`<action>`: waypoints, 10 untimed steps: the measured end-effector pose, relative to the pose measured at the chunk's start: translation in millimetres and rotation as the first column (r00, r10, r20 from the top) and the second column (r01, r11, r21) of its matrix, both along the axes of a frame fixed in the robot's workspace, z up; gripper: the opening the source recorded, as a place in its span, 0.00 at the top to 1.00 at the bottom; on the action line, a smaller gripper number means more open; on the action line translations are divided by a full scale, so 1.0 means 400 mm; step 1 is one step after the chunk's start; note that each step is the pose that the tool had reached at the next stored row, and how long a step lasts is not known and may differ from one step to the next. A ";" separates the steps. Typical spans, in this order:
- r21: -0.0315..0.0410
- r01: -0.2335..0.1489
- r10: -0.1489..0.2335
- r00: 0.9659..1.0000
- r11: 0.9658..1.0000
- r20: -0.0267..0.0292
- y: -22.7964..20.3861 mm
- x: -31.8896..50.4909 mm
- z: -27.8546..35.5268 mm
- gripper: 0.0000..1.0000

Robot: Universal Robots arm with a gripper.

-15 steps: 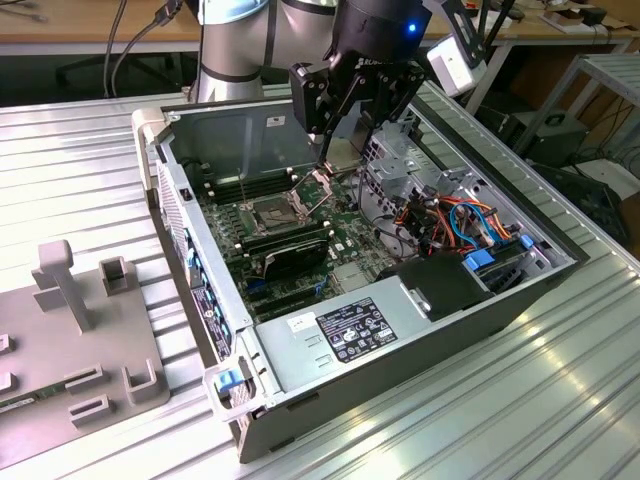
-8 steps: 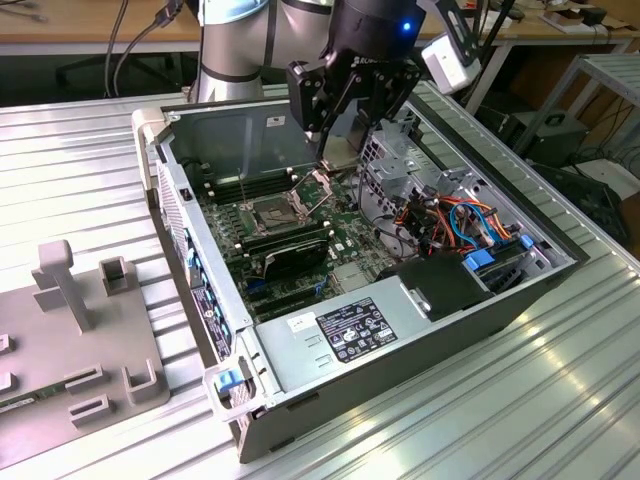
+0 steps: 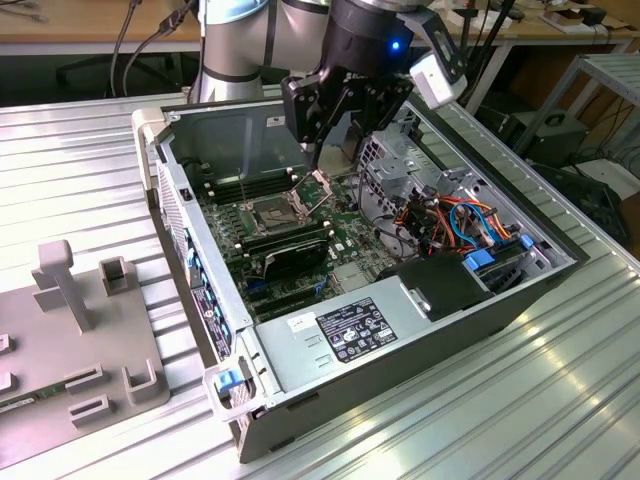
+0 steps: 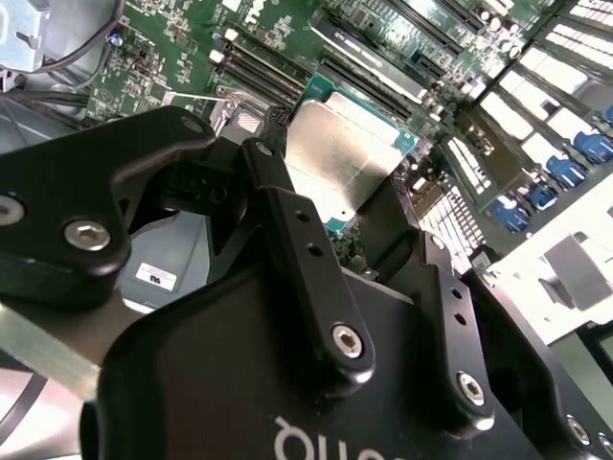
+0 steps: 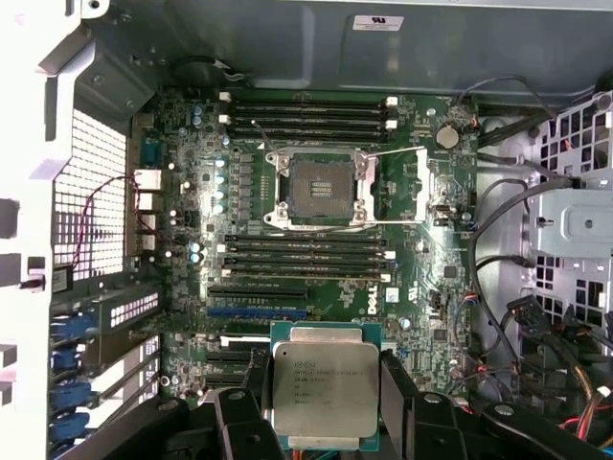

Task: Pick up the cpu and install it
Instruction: 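Pick up the cpu and move it towards the insertion slot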

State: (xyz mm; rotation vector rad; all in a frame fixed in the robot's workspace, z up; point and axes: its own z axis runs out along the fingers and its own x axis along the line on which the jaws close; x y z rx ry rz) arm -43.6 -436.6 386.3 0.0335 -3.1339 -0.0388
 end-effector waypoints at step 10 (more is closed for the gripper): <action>0.000 0.000 0.000 1.000 1.000 0.000 0.002 0.000 -0.048 0.45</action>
